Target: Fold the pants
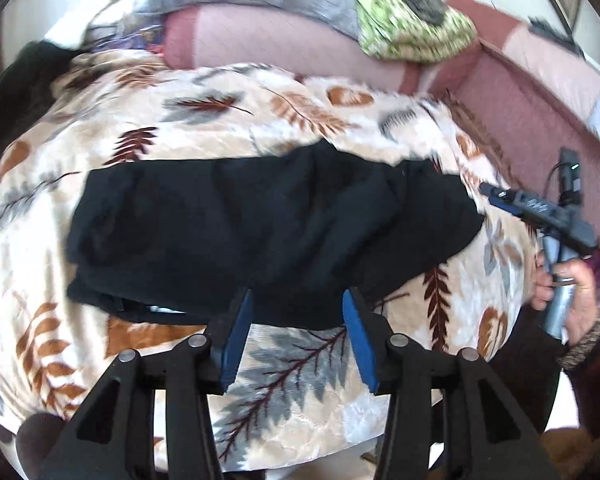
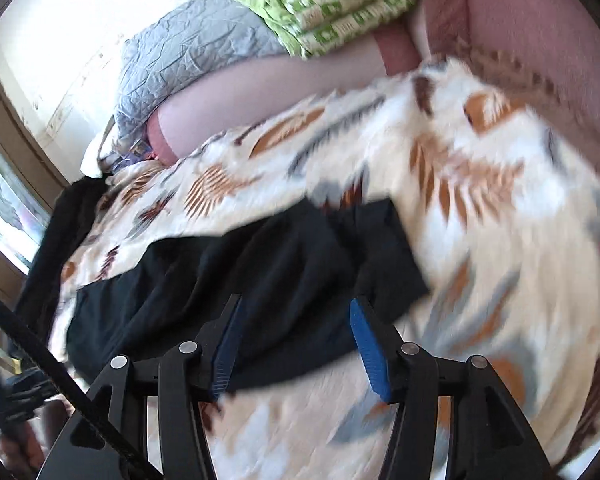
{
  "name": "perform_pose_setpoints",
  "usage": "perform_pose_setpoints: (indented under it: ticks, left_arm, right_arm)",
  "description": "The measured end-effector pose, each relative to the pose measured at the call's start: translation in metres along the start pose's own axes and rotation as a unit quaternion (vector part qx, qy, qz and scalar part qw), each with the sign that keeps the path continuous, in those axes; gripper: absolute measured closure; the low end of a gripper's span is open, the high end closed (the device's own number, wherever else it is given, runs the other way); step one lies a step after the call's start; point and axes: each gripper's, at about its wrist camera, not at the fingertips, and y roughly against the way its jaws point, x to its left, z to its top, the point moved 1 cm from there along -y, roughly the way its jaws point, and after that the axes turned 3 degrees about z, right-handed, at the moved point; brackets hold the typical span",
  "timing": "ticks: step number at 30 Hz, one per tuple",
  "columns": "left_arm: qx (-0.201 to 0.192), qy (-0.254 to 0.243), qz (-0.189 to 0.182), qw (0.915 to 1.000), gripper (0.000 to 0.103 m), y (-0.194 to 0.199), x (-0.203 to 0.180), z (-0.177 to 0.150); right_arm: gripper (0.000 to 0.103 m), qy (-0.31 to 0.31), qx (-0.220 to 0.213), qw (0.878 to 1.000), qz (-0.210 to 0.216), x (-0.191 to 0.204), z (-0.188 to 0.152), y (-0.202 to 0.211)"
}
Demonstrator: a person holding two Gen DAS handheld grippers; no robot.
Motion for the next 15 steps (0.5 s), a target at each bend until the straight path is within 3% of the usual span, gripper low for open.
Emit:
perform_pose_setpoints:
  ticks: [4, 7, 8, 9, 12, 15]
  left_arm:
    - [-0.017, 0.068, 0.005, 0.9975, 0.053, 0.014, 0.026, -0.001]
    - [-0.027, 0.110, 0.013, 0.9935, 0.051, 0.025, 0.048, -0.003]
    - [-0.031, 0.118, 0.018, 0.9924, 0.051, 0.028, 0.054, -0.003]
    - [-0.034, 0.124, 0.026, 0.9913, 0.050, 0.031, 0.060, -0.002]
    - [-0.044, 0.137, 0.042, 0.9887, 0.046, 0.038, 0.078, 0.005]
    - [-0.052, 0.153, 0.052, 0.9855, 0.046, 0.037, 0.091, 0.013]
  right_arm:
    - [0.043, 0.057, 0.010, 0.997, -0.047, 0.009, 0.023, -0.042]
    - [0.045, 0.075, 0.047, 0.994, -0.070, 0.012, 0.027, -0.083]
    - [0.060, 0.080, 0.066, 0.992, -0.075, 0.014, 0.026, -0.094]
    - [0.088, 0.082, 0.073, 0.991, -0.073, 0.013, 0.022, -0.095]
    - [0.095, 0.099, 0.045, 0.991, -0.072, 0.024, 0.018, -0.076]
    - [0.096, 0.092, 0.015, 0.993, -0.068, 0.028, 0.018, -0.047]
